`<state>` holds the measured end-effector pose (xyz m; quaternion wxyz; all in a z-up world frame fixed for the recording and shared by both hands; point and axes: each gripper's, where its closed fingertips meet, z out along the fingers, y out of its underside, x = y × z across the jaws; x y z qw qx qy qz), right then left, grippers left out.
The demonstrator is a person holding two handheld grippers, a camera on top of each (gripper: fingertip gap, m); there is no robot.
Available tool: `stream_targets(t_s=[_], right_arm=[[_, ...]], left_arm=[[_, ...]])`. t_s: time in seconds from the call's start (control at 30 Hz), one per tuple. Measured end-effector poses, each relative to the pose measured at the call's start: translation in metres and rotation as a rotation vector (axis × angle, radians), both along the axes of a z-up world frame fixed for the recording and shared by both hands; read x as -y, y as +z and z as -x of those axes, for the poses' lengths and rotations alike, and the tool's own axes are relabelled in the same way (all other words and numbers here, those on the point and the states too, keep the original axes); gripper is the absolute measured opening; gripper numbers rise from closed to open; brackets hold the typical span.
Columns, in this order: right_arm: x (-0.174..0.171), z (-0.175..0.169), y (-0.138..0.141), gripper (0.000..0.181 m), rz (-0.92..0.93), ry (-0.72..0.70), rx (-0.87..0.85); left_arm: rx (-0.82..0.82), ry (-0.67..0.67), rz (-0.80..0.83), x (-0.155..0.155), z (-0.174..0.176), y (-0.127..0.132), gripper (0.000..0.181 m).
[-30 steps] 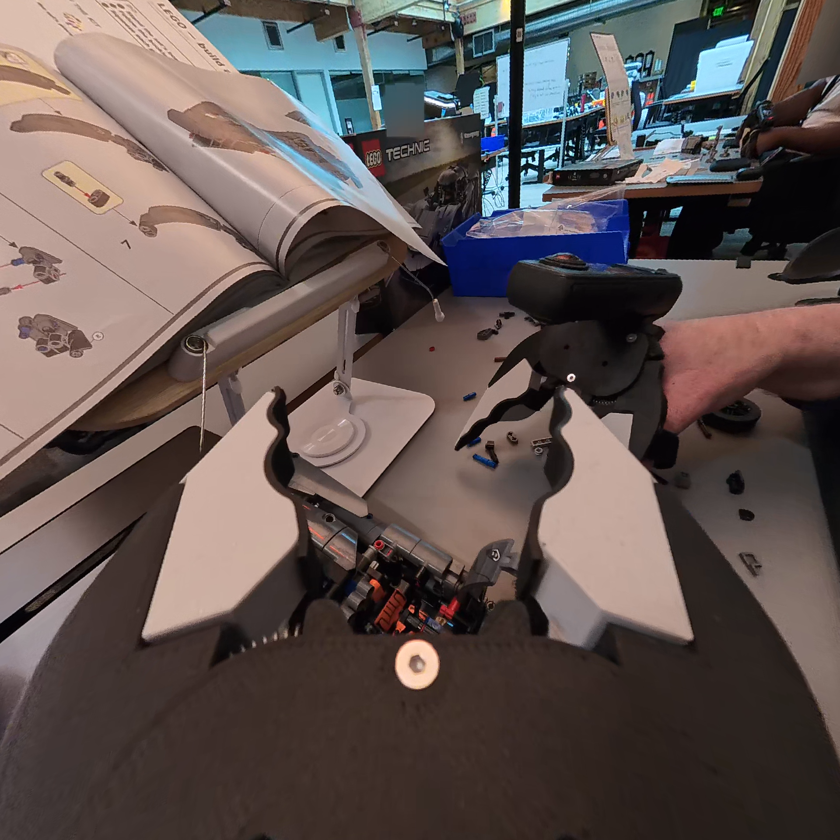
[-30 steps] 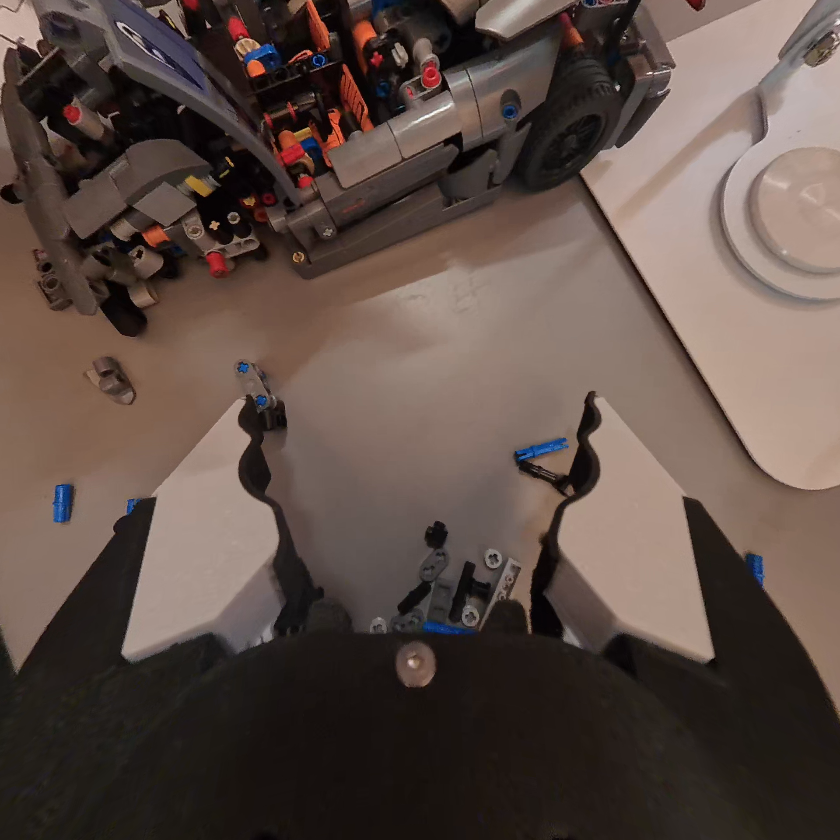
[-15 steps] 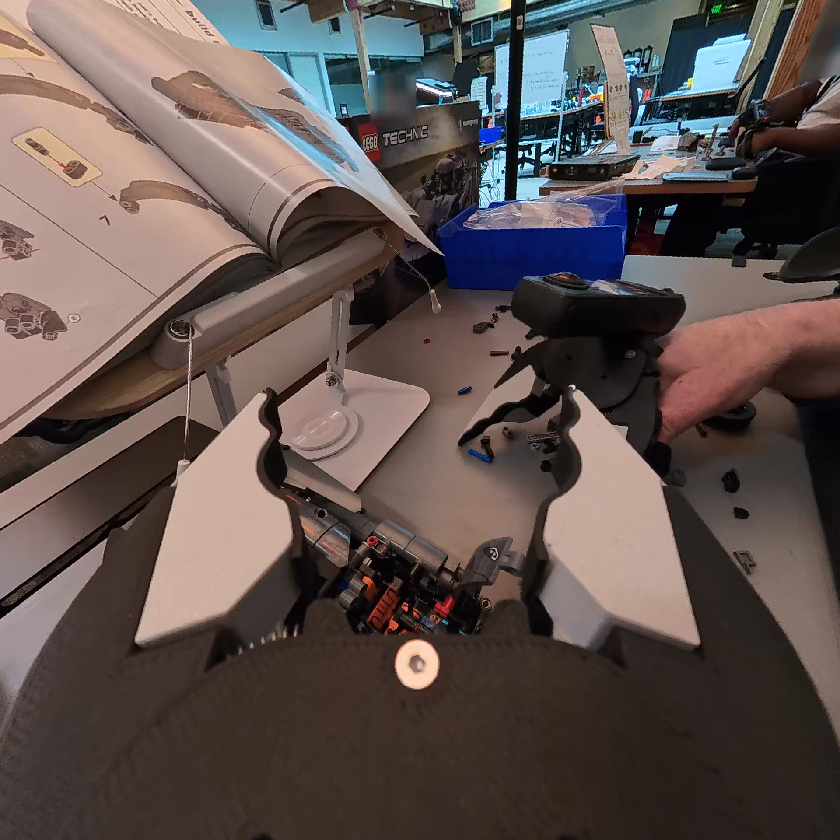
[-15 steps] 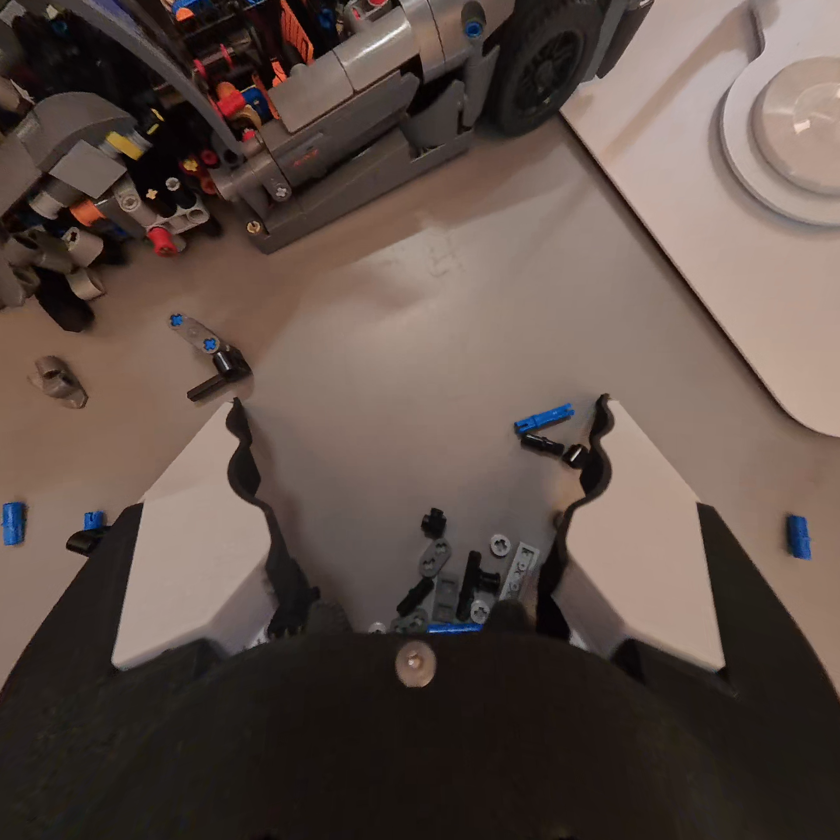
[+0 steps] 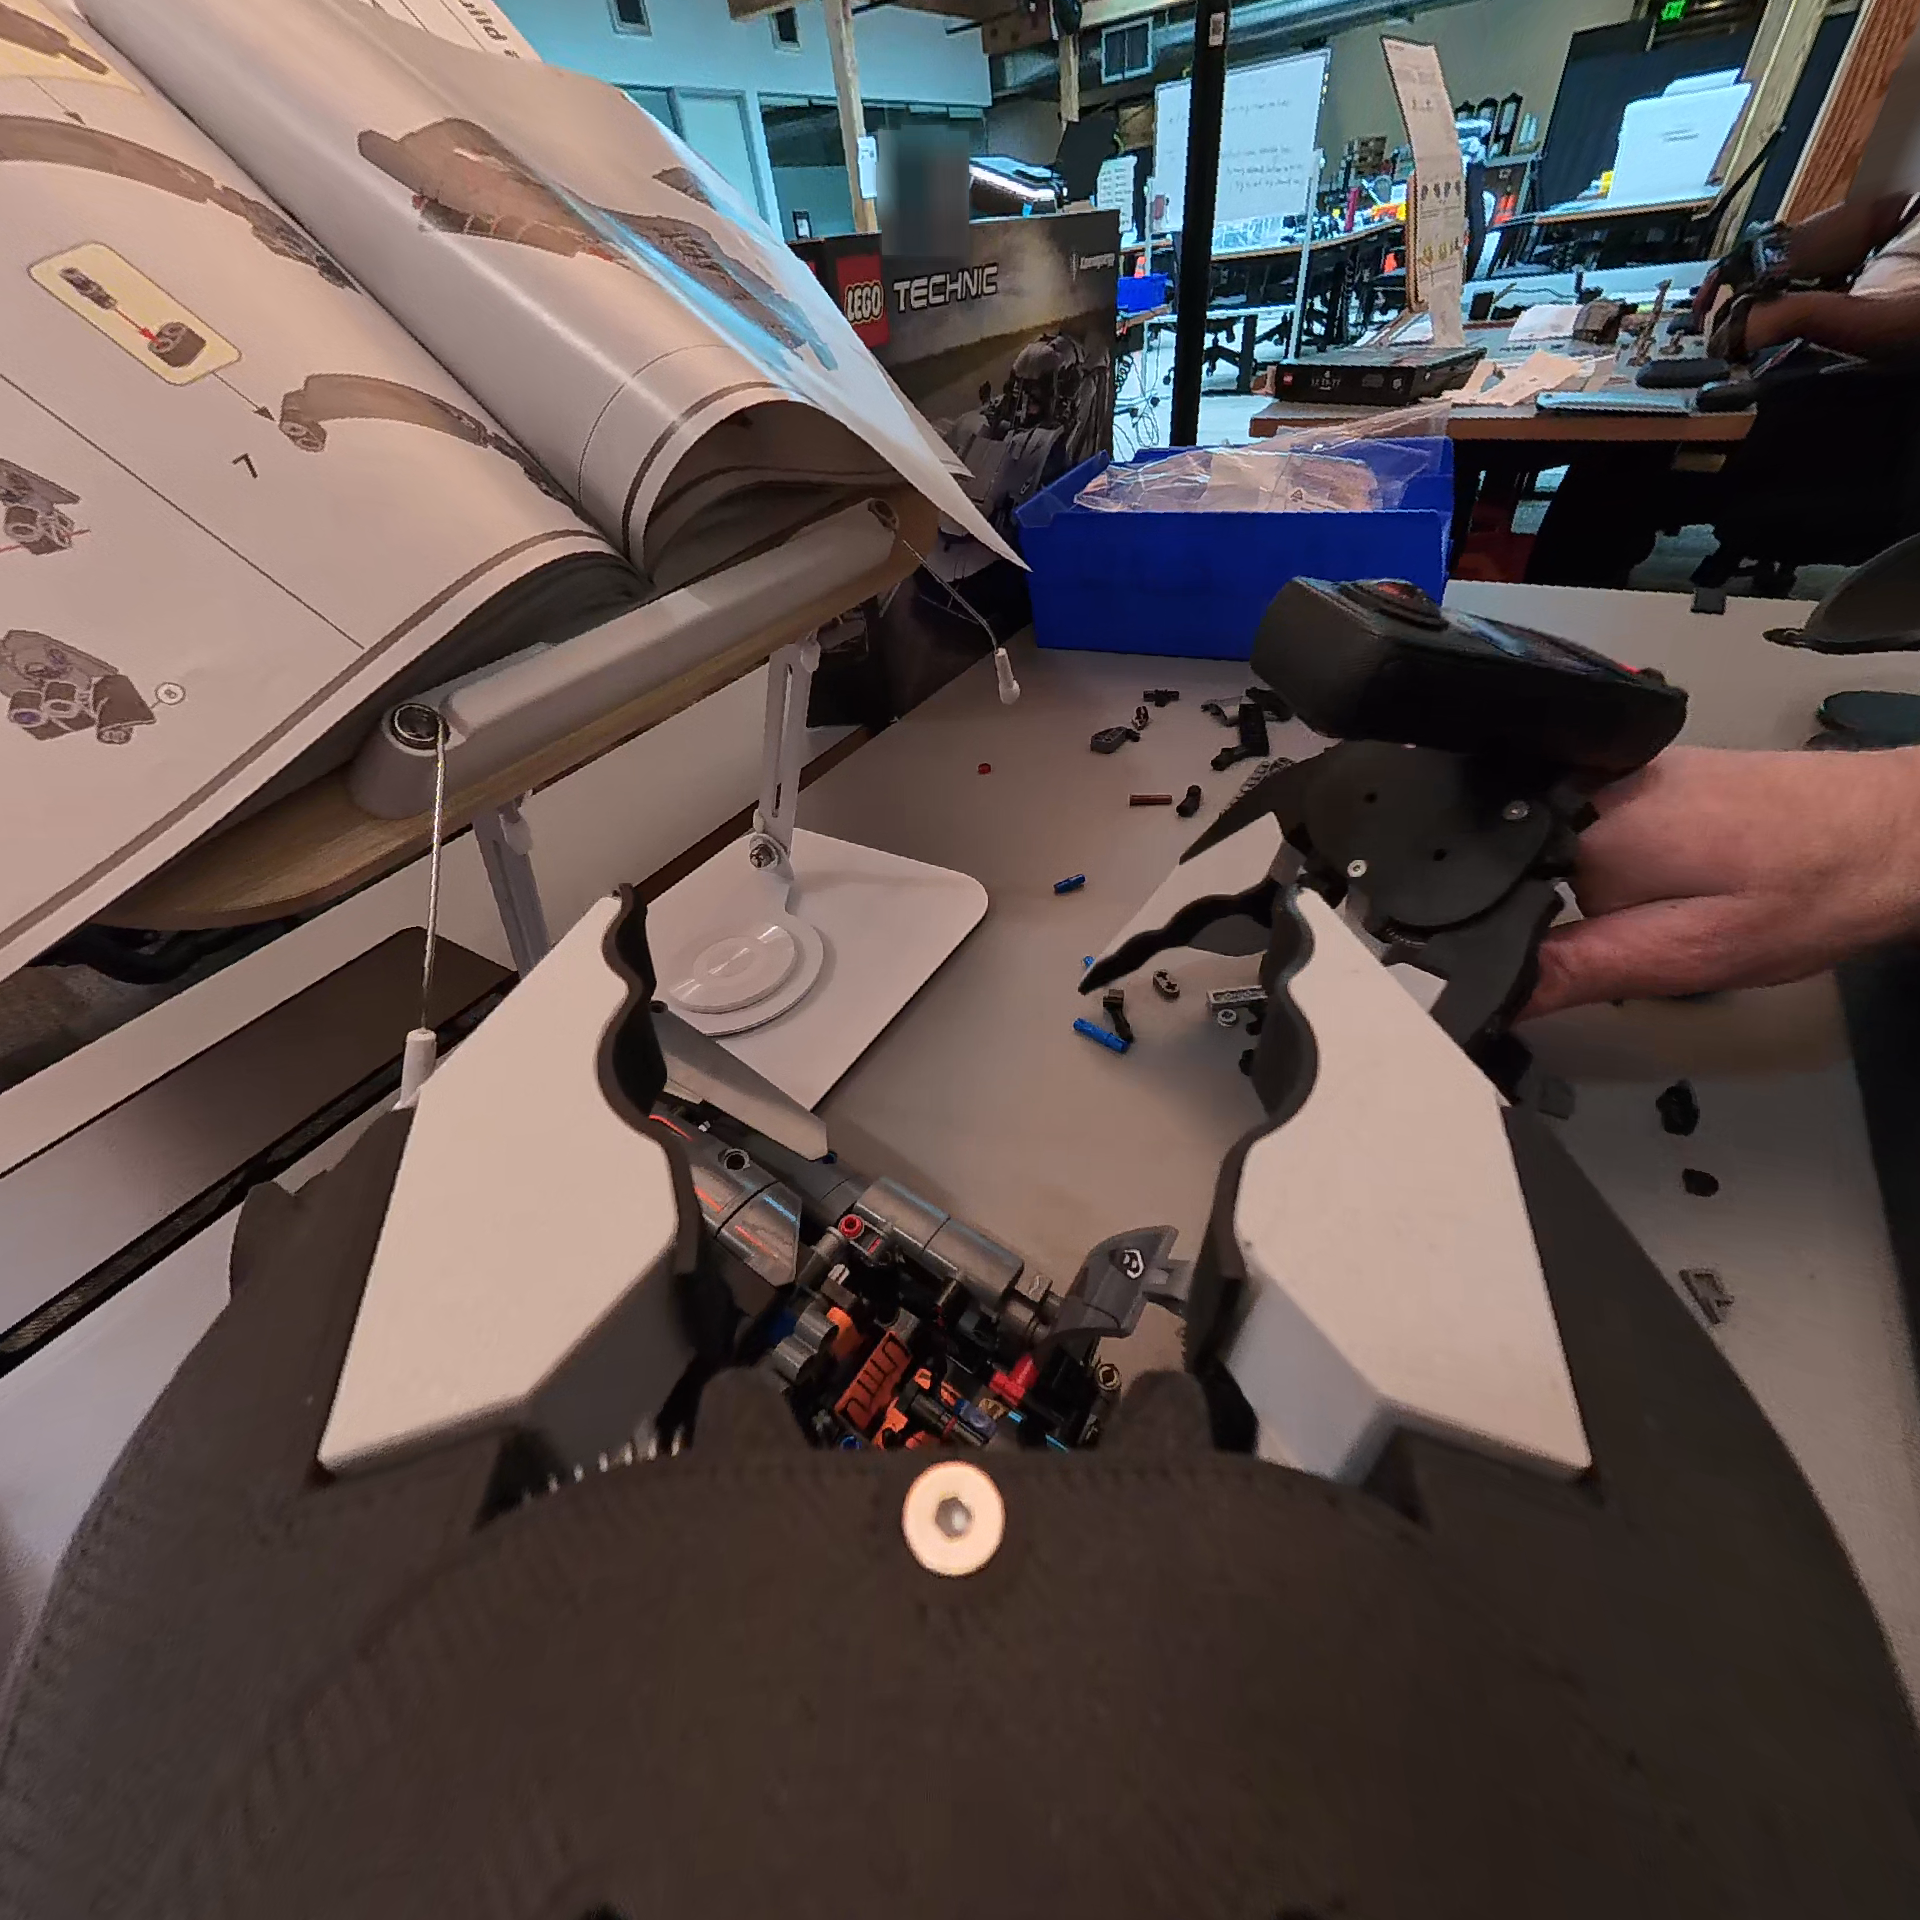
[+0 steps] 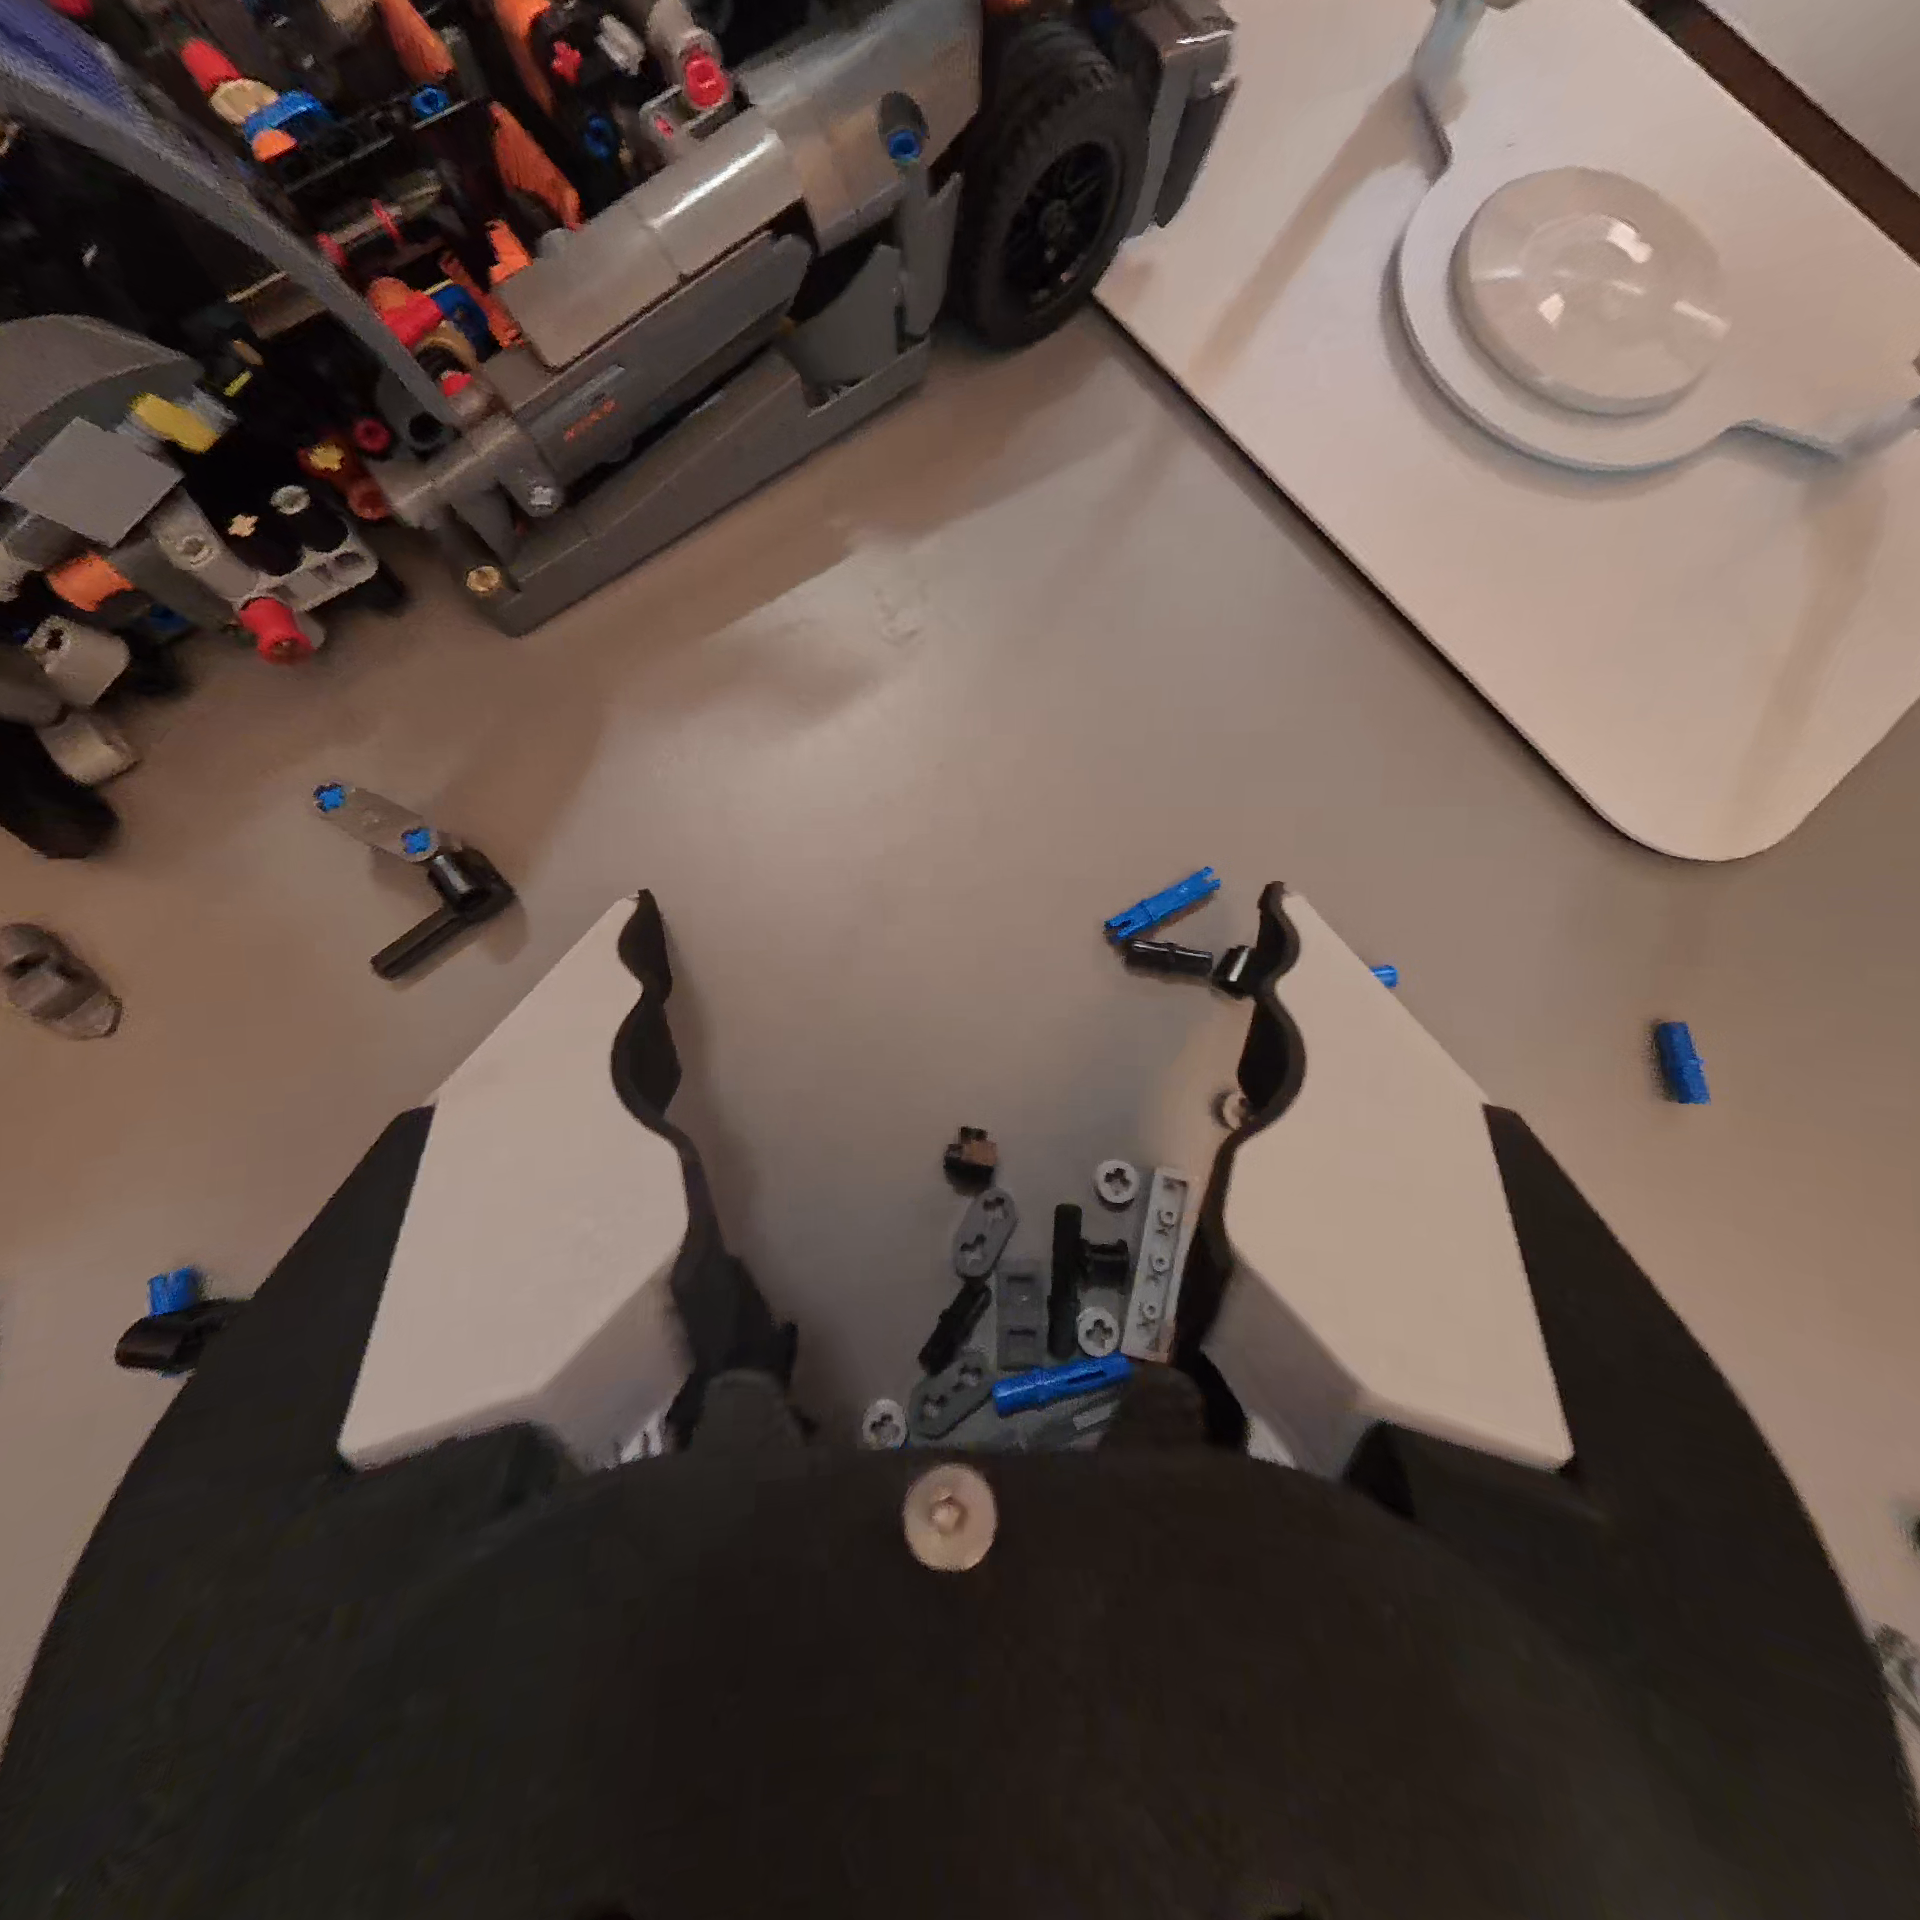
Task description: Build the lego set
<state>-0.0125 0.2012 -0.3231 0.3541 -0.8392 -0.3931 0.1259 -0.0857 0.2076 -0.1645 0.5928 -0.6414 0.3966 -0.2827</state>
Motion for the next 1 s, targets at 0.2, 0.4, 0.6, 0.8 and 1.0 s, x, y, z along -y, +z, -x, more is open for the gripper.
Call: stream_targets(t_s=[0.2, 0.4, 0.6, 0.8, 1.0], right_arm=[[0.0, -0.005, -0.007, 0.119, 0.095, -0.031, -0.016], [-0.008, -0.012, -0.009, 0.136, 0.068, -0.075, -0.037], [-0.013, -0.014, -0.013, 0.155, 0.082, -0.064, -0.036], [-0.013, -0.014, -0.013, 0.155, 0.081, -0.064, -0.036], [-0.012, -0.014, -0.013, 0.155, 0.081, -0.064, -0.036]], left_arm=[[-0.005, -0.002, -0.004, 0.001, -0.001, 0.0, 0.114], [-0.01, -0.003, -0.003, 0.002, -0.003, -0.001, 0.115], [-0.021, 0.019, -0.004, 0.0, -0.003, -0.001, 0.118], [-0.076, 0.043, -0.002, 0.004, -0.015, -0.002, 0.118], [-0.165, 0.033, 0.036, 0.012, -0.032, -0.019, 0.108]])
